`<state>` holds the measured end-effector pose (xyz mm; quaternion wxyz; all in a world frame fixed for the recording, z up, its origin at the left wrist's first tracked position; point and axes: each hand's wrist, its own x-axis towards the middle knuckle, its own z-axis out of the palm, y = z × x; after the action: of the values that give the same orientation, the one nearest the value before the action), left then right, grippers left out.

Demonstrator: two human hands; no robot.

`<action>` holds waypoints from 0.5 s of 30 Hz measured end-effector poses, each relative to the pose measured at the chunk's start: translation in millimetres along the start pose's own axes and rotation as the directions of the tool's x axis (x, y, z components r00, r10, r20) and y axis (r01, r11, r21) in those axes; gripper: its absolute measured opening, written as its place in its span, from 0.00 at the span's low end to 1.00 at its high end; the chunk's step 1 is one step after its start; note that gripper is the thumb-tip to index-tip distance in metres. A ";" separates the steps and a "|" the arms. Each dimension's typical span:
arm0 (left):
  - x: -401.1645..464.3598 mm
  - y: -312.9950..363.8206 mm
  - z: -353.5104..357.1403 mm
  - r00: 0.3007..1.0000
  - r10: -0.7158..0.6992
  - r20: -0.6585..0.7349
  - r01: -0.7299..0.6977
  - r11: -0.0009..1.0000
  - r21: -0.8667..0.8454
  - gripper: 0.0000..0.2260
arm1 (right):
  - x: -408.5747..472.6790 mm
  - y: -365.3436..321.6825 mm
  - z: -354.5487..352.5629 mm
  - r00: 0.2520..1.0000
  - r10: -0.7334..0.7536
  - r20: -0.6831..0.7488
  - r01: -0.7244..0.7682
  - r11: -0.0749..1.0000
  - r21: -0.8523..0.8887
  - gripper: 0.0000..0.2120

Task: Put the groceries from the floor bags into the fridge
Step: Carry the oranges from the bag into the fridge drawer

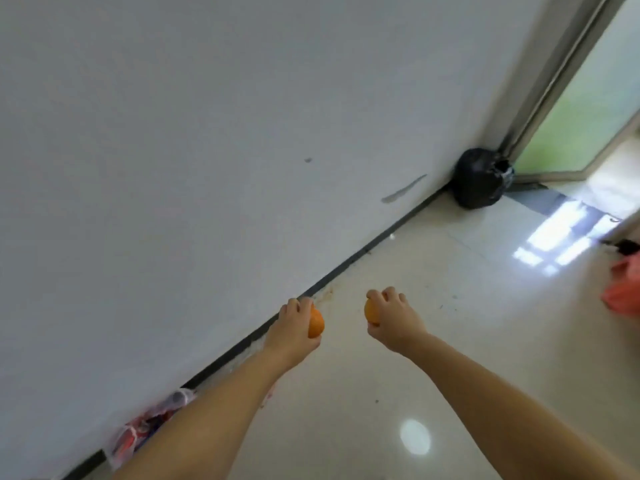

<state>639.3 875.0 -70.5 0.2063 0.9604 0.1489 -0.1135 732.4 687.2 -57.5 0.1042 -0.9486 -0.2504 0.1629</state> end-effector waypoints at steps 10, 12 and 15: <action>-24.2 365.0 21.7 0.815 0.580 -0.004 -0.579 0.814 0.037 0.27 | -253.4 261.2 -141.4 0.818 0.462 -0.343 -0.455 0.884 0.107 0.30; -54.0 445.0 45.6 0.765 0.644 -0.003 -0.644 0.765 0.020 0.27 | -322.5 313.3 -155.5 0.756 0.533 -0.380 -0.525 0.841 0.135 0.29; -107.8 556.5 79.9 0.682 0.732 -0.007 -0.732 0.682 0.000 0.28 | -421.5 380.8 -177.2 0.673 0.605 -0.426 -0.589 0.786 0.188 0.28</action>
<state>711.7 330.5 90.2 0.2355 0.9401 -0.2459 -0.0184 618.1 127.3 108.3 0.1184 -0.9862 0.1084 -0.0396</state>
